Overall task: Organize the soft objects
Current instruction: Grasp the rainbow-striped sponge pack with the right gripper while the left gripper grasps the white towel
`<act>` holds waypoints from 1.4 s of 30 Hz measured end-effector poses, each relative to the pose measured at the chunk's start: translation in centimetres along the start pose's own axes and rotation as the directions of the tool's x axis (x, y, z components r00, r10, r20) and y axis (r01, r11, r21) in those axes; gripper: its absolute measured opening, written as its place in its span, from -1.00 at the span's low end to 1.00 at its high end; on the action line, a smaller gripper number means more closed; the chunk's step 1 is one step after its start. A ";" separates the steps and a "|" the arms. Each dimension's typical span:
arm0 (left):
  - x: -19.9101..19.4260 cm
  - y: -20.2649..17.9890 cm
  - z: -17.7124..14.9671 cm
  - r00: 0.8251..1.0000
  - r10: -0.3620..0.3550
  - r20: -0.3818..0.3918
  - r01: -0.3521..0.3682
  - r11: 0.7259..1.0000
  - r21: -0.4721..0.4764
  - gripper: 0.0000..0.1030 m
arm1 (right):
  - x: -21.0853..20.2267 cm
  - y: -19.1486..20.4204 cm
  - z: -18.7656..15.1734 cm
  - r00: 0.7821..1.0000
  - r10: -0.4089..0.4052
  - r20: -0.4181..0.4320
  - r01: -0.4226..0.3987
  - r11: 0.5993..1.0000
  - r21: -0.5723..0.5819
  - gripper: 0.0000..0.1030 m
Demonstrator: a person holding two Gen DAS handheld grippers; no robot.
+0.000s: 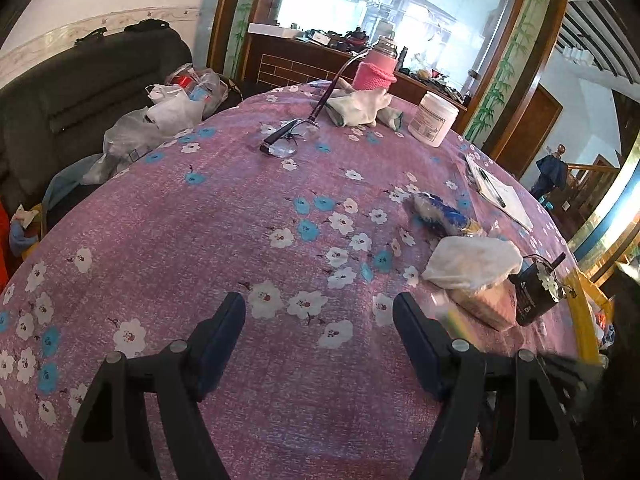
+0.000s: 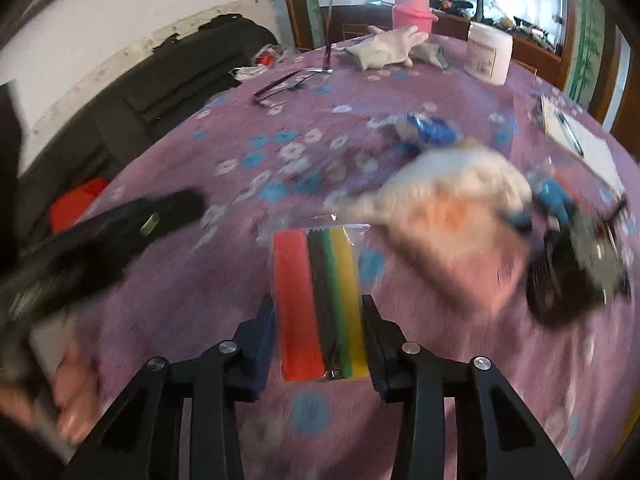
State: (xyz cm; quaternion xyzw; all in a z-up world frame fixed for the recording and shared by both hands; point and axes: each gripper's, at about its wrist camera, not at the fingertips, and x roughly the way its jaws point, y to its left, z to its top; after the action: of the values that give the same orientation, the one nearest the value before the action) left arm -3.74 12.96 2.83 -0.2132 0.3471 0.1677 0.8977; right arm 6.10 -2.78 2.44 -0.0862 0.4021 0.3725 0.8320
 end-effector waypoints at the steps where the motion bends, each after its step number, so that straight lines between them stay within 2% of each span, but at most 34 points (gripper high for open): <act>1: 0.0 -0.1 0.0 1.000 -0.005 -0.002 0.005 1.000 0.006 0.47 | -0.8 -0.2 -0.8 1.000 0.016 0.011 -0.016 1.000 0.011 -0.15; 4: 0.1 -0.7 -0.2 1.000 -0.019 -0.009 0.019 0.999 0.040 0.47 | -4.1 -1.8 -3.0 0.996 0.022 0.085 -0.028 0.997 0.067 -0.16; 7: -0.2 -1.5 -0.4 0.999 -0.046 -0.006 0.047 0.996 0.077 0.47 | -7.0 -4.9 -4.6 0.983 -0.048 0.178 0.021 0.988 0.150 -0.16; 10: -0.1 -2.5 -0.7 0.996 -0.079 -0.029 0.082 0.989 0.123 0.47 | -8.5 -8.2 -6.4 0.965 -0.084 0.249 0.017 0.965 0.261 -0.16; 13: -0.2 -3.6 -1.1 0.992 -0.103 -0.076 0.114 0.982 0.148 0.47 | -8.7 -10.0 -7.6 0.959 -0.033 0.281 -0.061 0.946 0.318 -0.16; 16: -0.5 -4.9 -0.9 0.981 -0.136 -0.140 0.158 0.974 0.161 0.47 | -9.5 -10.2 -7.9 0.944 0.002 0.330 -0.108 0.946 0.306 -0.16; 20: -1.3 -6.7 1.0 0.974 -0.155 -0.162 0.179 0.973 0.144 0.47 | -9.7 -10.9 -7.8 0.930 0.058 0.363 -0.180 0.932 0.314 -0.16; 23: -0.6 -8.6 2.9 0.960 -0.185 -0.210 0.213 0.970 0.120 0.46 | -10.0 -10.8 -8.1 0.926 0.056 0.374 -0.186 0.929 0.320 -0.16; 25: 1.0 -10.2 4.1 0.943 -0.208 -0.260 0.239 0.966 0.096 0.46 | -10.4 -10.6 -8.1 0.921 0.044 0.386 -0.175 0.934 0.311 -0.16; 29: 5.0 -12.3 5.4 0.927 -0.186 -0.325 0.216 0.975 0.056 0.46 | -10.6 -10.6 -8.2 0.917 0.036 0.396 -0.170 0.937 0.307 -0.16; 35: 10.7 -14.3 5.2 0.898 -0.180 -0.402 0.194 0.981 -0.006 0.43 | -10.7 -10.7 -8.3 0.918 0.042 0.393 -0.176 0.934 0.310 -0.16; 37: 11.6 -14.7 5.0 0.903 -0.155 -0.402 0.173 0.985 0.007 -0.16 | -10.7 -10.7 -8.4 0.918 0.043 0.393 -0.176 0.934 0.310 -0.16; 38: 12.0 -14.7 4.8 0.900 -0.149 -0.410 0.169 0.985 0.013 -0.51 | -10.7 -10.8 -8.3 0.919 0.044 0.393 -0.177 0.934 0.310 -0.16; 41: 12.4 -14.4 4.5 0.908 -0.140 -0.394 0.166 0.986 0.033 -0.80 | -10.7 -10.8 -8.3 0.919 0.046 0.391 -0.178 0.934 0.308 -0.16; 42: 12.4 -14.2 4.5 0.907 -0.150 -0.393 0.175 0.984 0.027 -0.82 | -10.6 -10.7 -8.3 0.920 0.048 0.390 -0.179 0.935 0.307 -0.16</act>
State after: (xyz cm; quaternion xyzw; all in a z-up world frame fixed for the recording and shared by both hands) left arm 13.76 5.02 0.99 -0.2426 0.5044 0.0359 0.8279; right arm 4.23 -19.90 3.09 0.1540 0.2971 0.3561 0.8724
